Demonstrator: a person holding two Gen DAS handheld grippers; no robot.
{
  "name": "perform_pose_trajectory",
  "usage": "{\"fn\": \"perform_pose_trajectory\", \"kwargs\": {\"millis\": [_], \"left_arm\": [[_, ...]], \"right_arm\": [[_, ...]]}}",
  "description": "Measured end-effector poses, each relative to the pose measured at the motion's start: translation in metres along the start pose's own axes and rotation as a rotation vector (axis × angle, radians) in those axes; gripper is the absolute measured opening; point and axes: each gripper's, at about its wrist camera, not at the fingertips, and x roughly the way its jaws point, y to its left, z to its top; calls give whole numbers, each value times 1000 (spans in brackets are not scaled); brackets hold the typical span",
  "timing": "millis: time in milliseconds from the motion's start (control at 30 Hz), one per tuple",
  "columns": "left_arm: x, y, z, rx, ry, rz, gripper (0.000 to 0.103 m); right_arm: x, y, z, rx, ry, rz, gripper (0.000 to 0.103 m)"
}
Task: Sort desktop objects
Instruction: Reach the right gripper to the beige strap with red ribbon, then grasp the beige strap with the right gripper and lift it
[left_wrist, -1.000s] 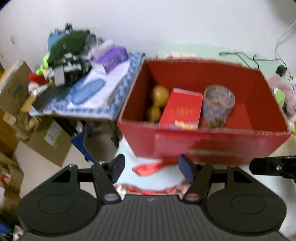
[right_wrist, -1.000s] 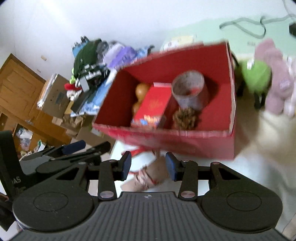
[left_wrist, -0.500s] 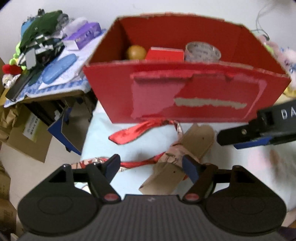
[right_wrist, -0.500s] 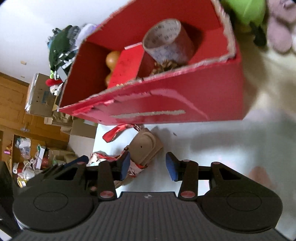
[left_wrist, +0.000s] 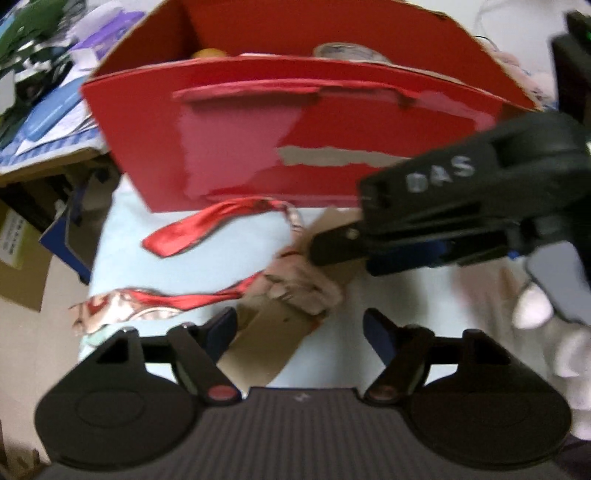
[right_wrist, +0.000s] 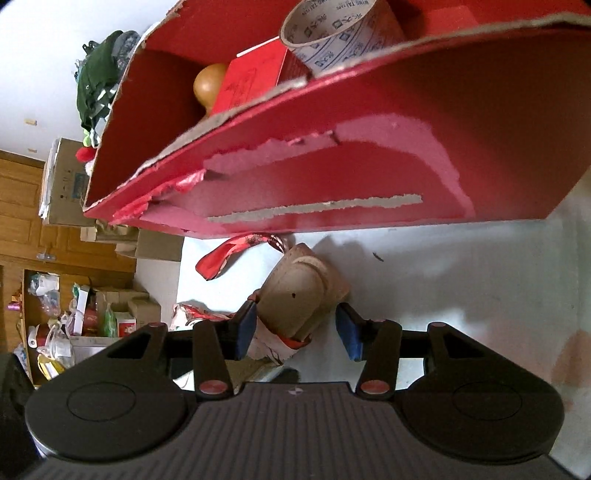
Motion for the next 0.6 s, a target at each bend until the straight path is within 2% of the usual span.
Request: {"fn": "perform_pose_trajectory", "kwargs": {"millis": [67,200,300,367,500,600], "left_arm": [[0,-7,1,4,0,-35,81],[-1,-24,0,46,0,-86,81],[-2,-30,-1,69,4,-88,81],[-4,-27,-2,71,6,-74,75],[-17,-16,-2,96,-27,10,76],[-24,-4,3,116,-61,46,79]], "right_arm": [[-3,-2,2,-4,-3,-9,52],[-10,-11,4,3,3,-5,52],[-16,-13,5,-16,-9,-15,52],[-17,-14,6,-20,-11,-17,52],[-13,-13,7,-32,12,-3,52],[-6,-10,5,-19,34,9,52]]}}
